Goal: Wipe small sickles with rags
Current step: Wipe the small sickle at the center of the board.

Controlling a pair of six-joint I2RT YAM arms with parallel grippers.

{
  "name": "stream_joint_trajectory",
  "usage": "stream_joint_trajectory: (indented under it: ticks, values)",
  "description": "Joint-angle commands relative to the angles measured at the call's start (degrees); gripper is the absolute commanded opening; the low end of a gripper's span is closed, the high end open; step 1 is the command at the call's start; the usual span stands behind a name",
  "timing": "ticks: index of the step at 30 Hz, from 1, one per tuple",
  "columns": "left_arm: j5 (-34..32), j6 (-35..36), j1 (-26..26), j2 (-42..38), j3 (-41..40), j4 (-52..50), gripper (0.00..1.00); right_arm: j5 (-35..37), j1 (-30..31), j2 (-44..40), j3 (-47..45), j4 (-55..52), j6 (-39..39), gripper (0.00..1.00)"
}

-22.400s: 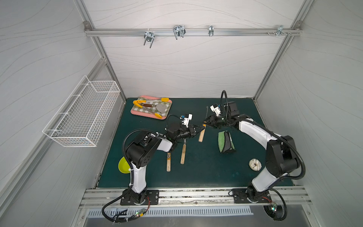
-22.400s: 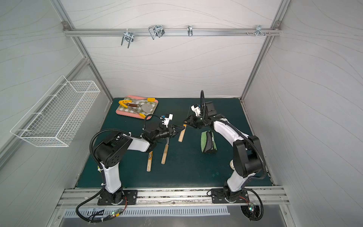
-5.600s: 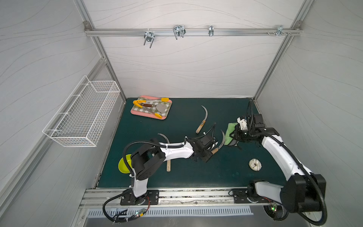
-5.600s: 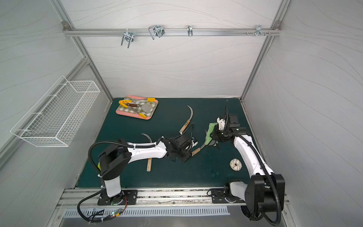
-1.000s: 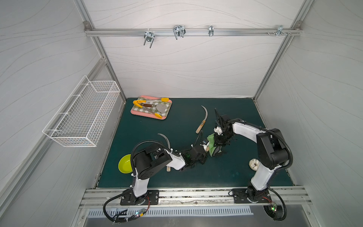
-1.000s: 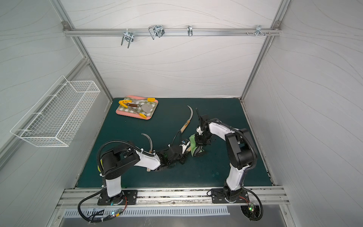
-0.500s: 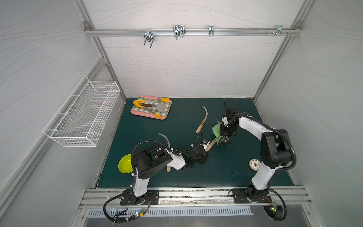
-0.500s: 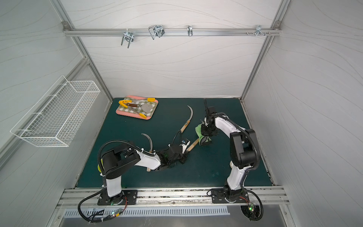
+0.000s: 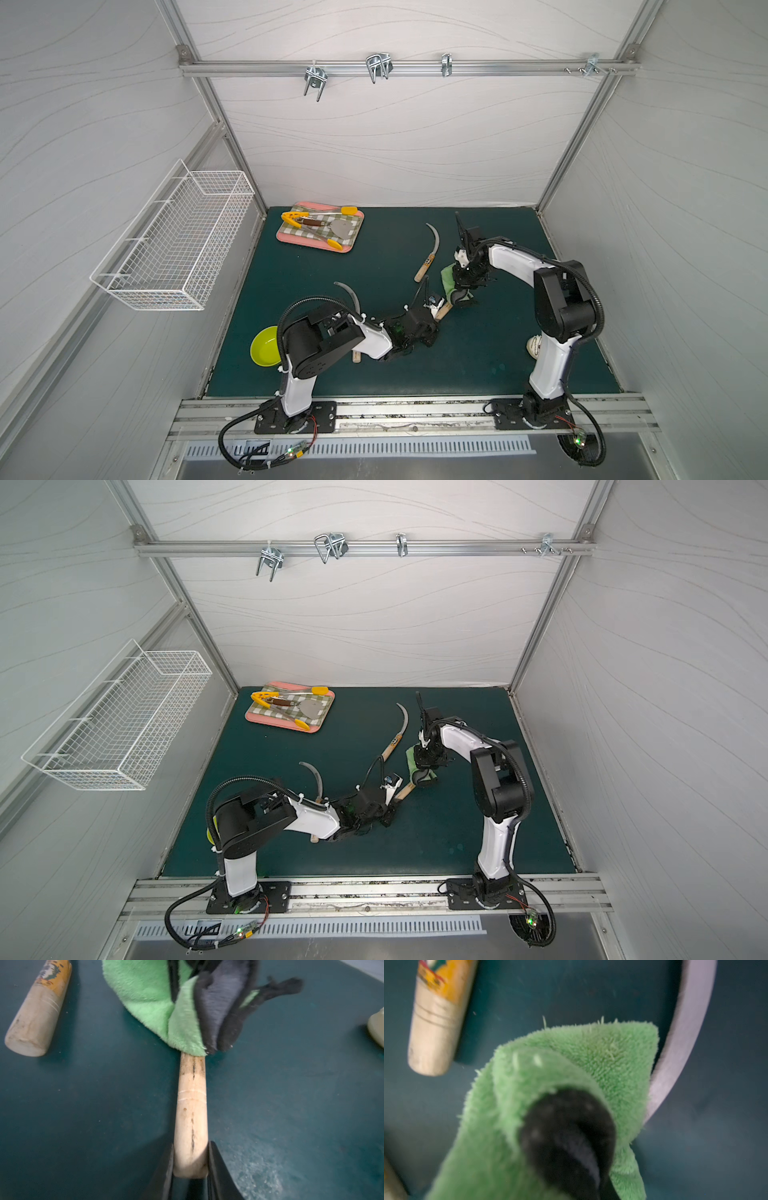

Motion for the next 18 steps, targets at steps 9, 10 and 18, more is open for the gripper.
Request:
stream_joint_trajectory:
  ticks: [9,10,18]
  values:
    - [-0.5,0.0,-0.6,0.5,-0.9,-1.7,0.0,-7.3,6.6,-6.1,-12.2,-0.1,2.4,0.1]
    - [-0.7,0.0,-0.6,0.5,-1.0,-1.6,0.0,-8.1,7.0,-7.4,-13.2,0.0,2.9,0.1]
    - [-1.6,-0.2,-0.6,0.5,-1.0,-1.5,0.0,-11.7,7.9,-14.0,-18.4,1.2,6.0,0.11]
